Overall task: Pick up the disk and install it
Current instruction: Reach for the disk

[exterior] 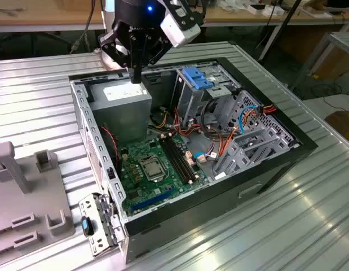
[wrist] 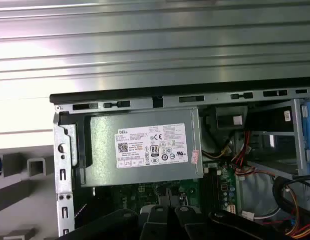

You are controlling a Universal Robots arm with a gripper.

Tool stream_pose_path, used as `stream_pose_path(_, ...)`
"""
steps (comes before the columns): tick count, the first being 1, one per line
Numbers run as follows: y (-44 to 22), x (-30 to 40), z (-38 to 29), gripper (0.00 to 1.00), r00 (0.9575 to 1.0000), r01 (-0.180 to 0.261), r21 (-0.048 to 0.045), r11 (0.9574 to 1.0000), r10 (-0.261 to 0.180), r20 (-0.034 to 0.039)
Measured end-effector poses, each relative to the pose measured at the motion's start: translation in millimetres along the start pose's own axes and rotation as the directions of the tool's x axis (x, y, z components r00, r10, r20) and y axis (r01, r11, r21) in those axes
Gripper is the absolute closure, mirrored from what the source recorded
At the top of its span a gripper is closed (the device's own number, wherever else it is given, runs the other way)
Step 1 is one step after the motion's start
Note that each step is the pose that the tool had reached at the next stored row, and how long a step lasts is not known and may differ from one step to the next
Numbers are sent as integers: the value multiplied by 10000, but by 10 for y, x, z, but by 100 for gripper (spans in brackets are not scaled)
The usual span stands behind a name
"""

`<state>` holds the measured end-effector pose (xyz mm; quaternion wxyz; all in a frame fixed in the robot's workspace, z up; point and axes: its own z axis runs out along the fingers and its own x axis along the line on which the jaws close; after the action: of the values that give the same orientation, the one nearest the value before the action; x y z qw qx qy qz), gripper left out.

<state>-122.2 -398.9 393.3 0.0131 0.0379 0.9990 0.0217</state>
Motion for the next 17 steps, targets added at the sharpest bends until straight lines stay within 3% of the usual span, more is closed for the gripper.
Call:
stream_pose_path(4, -8, 103, -3, 89, 10000, 0, 0, 10000, 0, 0)
stream_pose_path(13, -18, 239, -7, 89, 10000, 1, 0, 10000, -1, 0)
stream_pose_path(17, -26, 336, -9, 89, 10000, 0, 0, 10000, 0, 0)
